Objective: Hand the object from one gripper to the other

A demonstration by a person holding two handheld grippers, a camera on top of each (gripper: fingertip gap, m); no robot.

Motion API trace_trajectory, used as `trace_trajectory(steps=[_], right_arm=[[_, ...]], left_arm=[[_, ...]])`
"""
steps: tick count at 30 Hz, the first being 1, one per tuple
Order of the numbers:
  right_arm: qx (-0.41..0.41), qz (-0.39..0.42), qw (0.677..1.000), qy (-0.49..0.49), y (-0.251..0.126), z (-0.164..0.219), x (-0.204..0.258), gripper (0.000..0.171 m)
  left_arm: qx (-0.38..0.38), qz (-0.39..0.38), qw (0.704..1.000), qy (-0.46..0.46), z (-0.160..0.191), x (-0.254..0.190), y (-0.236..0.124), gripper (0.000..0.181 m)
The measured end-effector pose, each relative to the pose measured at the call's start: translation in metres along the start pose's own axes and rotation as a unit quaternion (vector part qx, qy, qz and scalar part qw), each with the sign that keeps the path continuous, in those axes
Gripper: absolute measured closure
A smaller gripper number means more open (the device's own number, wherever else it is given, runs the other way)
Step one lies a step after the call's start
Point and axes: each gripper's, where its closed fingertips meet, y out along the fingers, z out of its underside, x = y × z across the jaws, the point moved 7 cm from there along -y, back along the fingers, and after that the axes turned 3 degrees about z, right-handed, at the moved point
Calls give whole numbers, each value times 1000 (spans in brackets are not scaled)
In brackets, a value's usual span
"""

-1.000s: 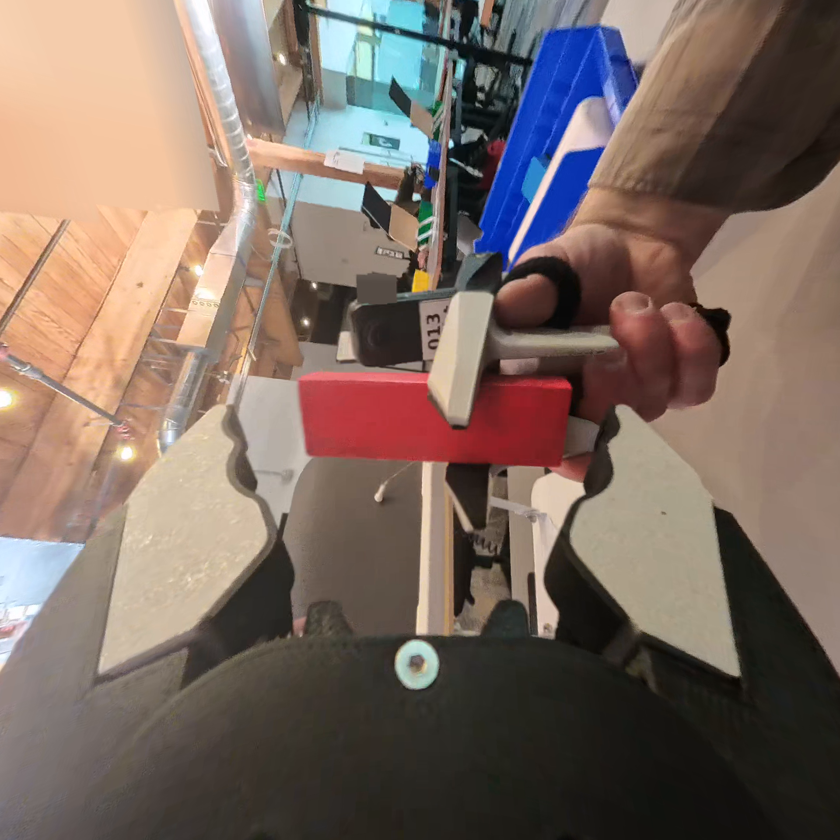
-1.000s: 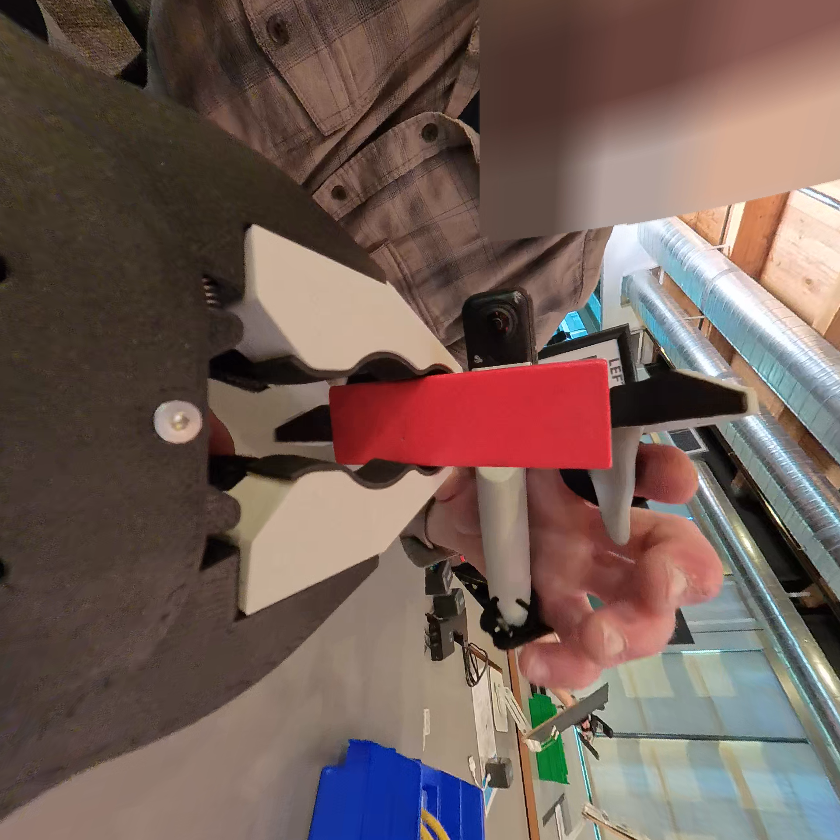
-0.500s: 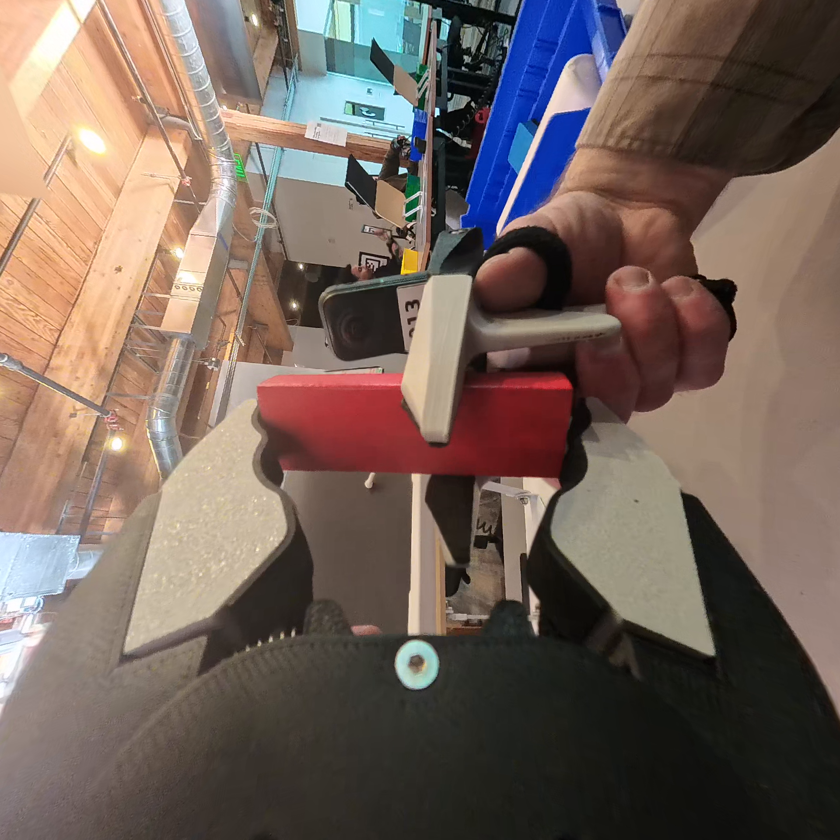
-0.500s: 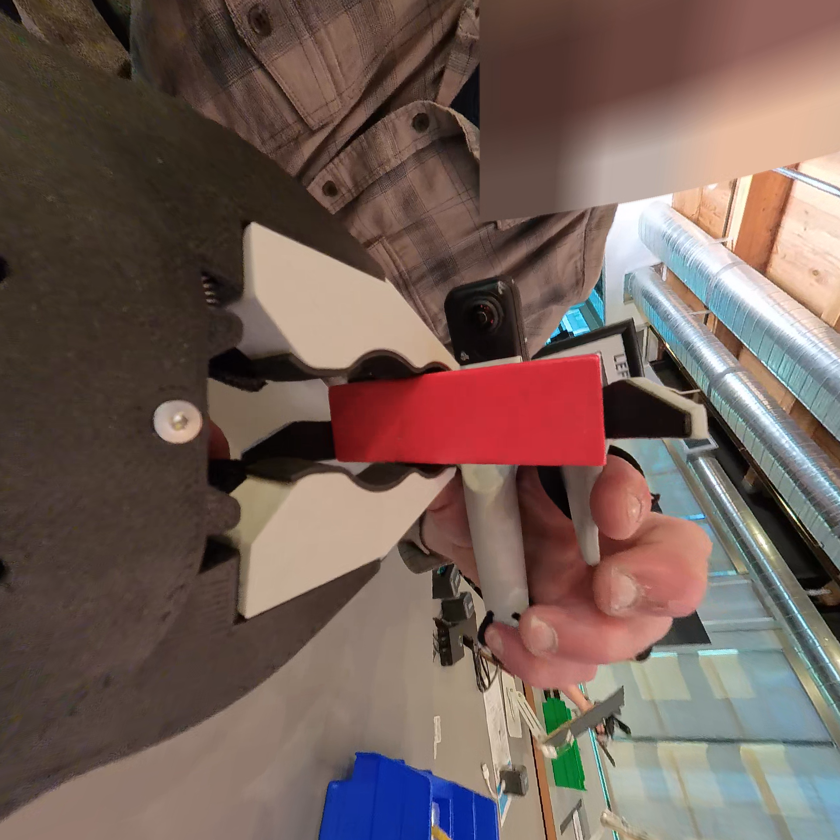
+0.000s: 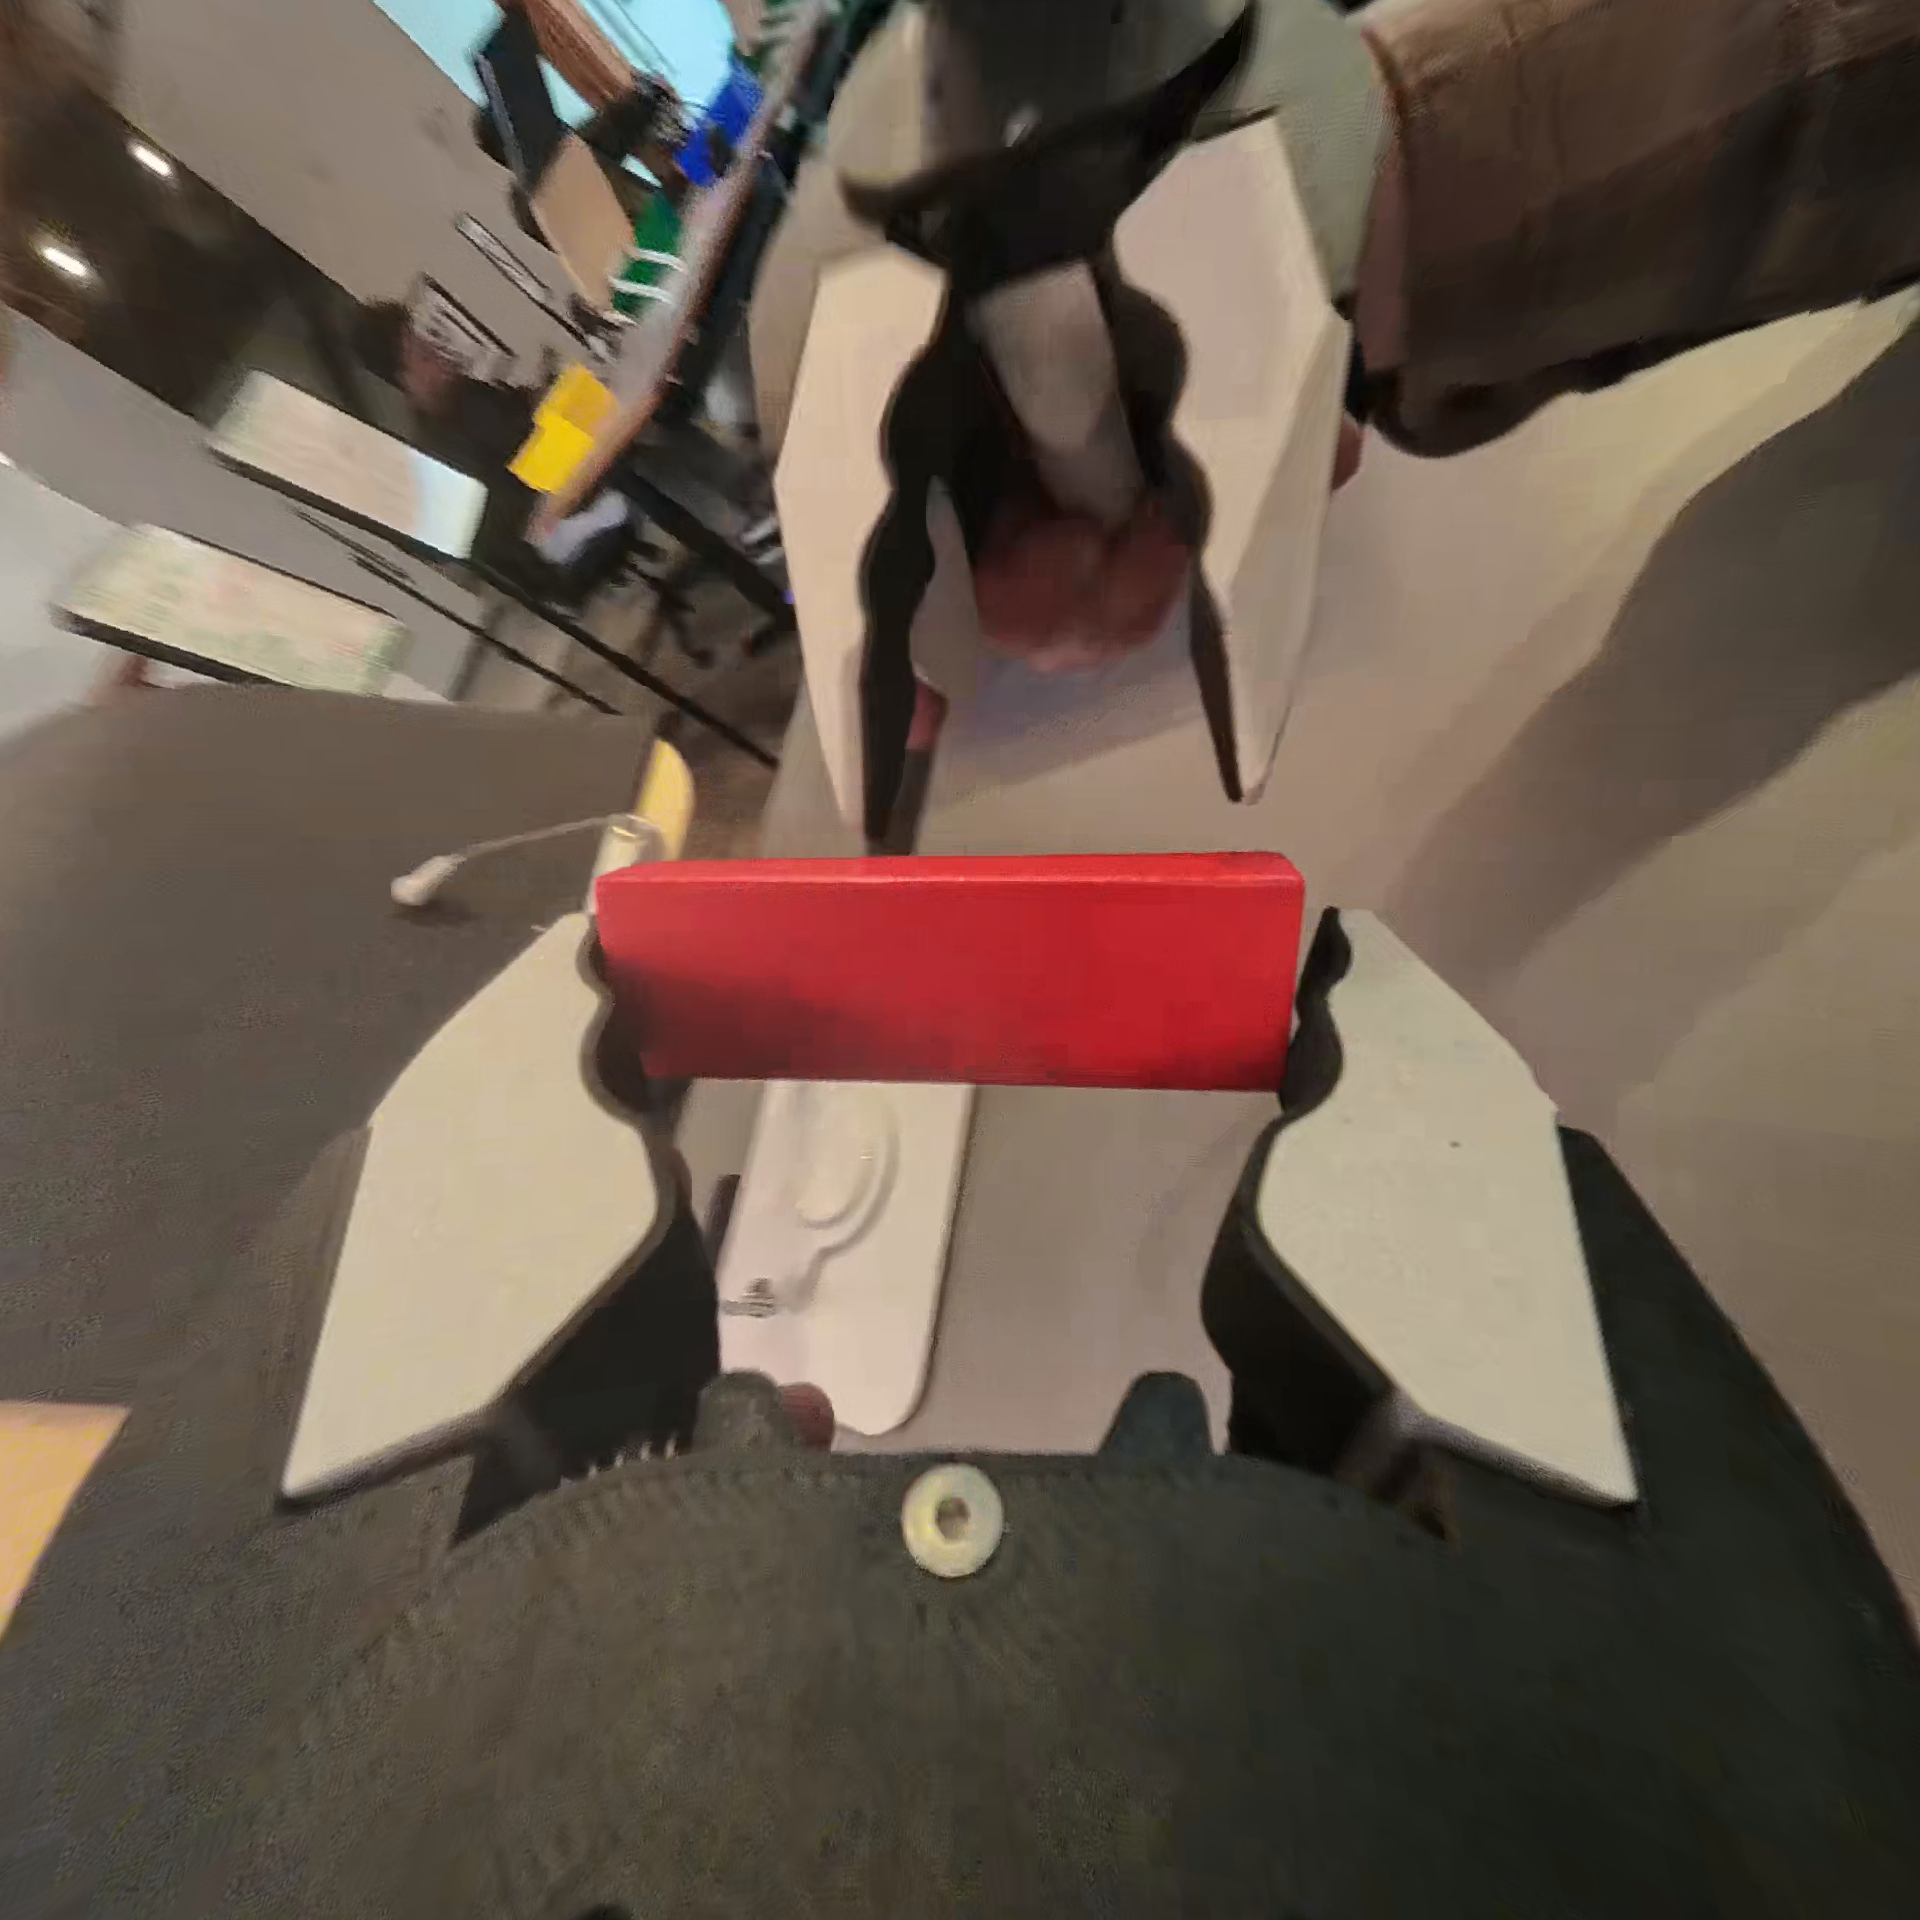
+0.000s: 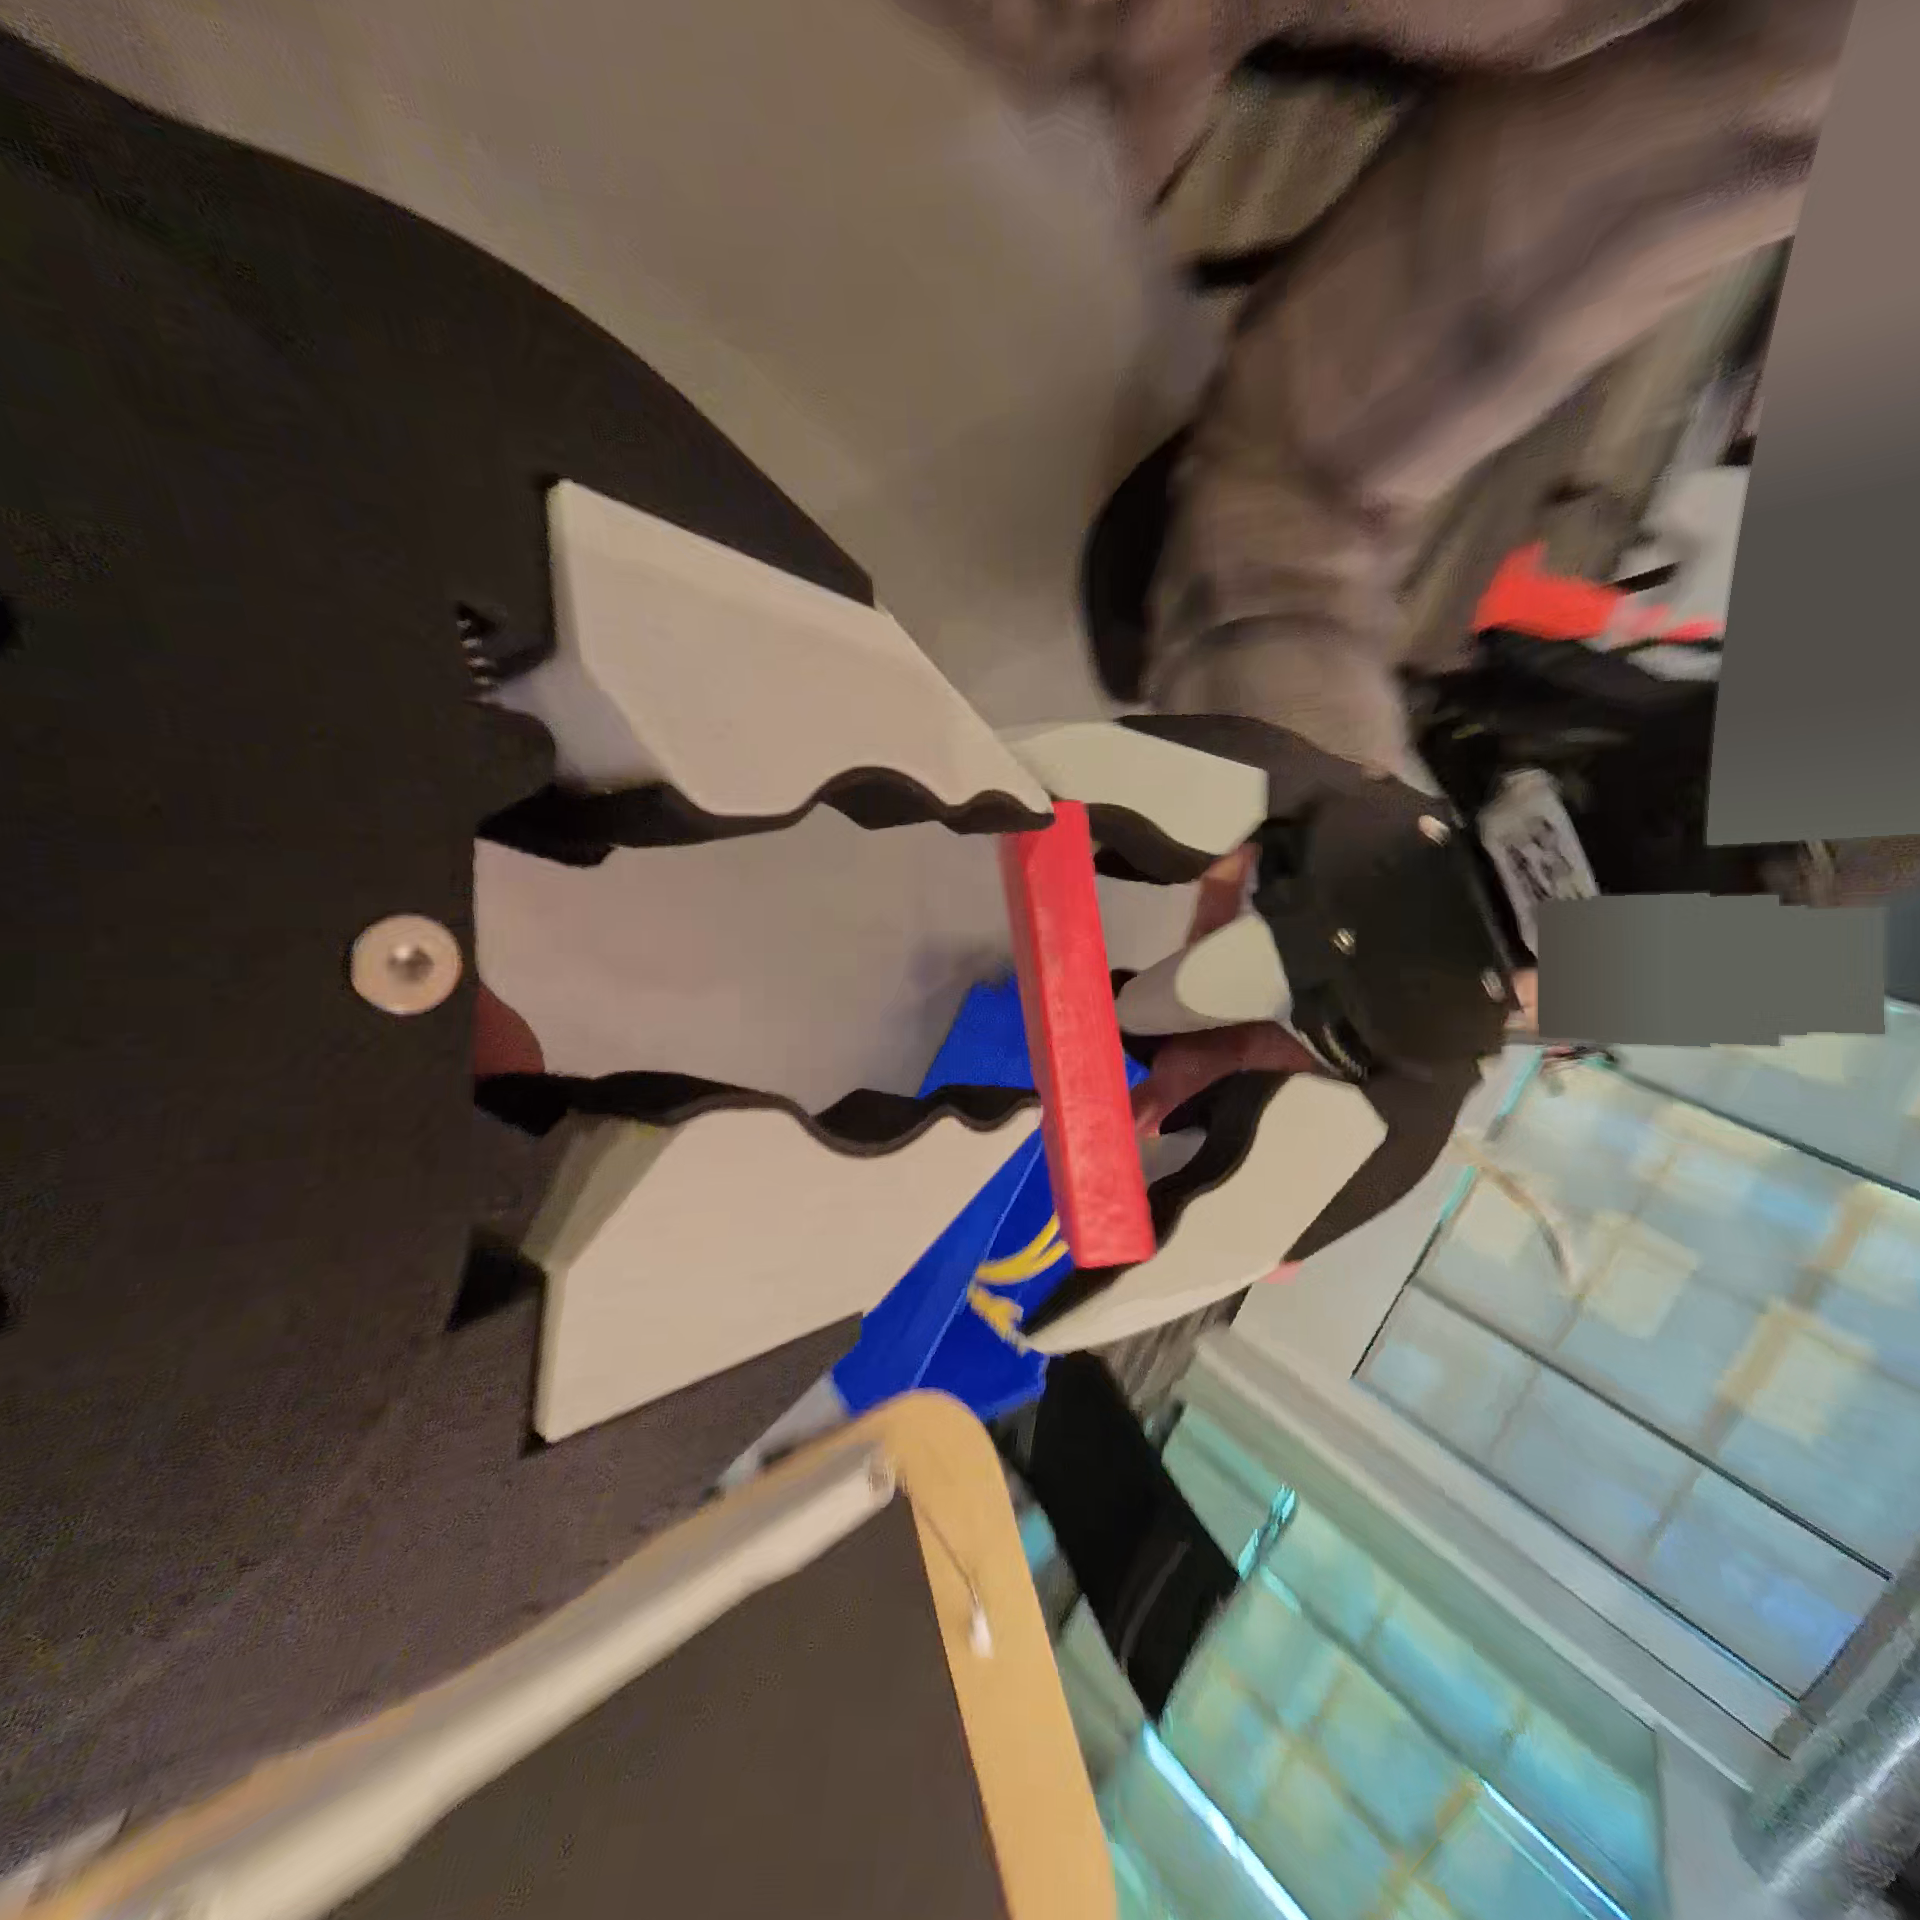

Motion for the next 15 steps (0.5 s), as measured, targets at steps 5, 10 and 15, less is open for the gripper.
trace_trajectory(steps=[5,10,15], right_arm=[[153,35,958,-241,12,-3,21,127],[206,29,916,-344,30,0,38,131],[217,14,897,-385,43,3,51,138]], left_arm=[[-10,113,991,-73,13,-8,-1,62],[-19,209,972,-110,22,-21,-2,62],[-23,278,952,-127,26,-36,2,62]])
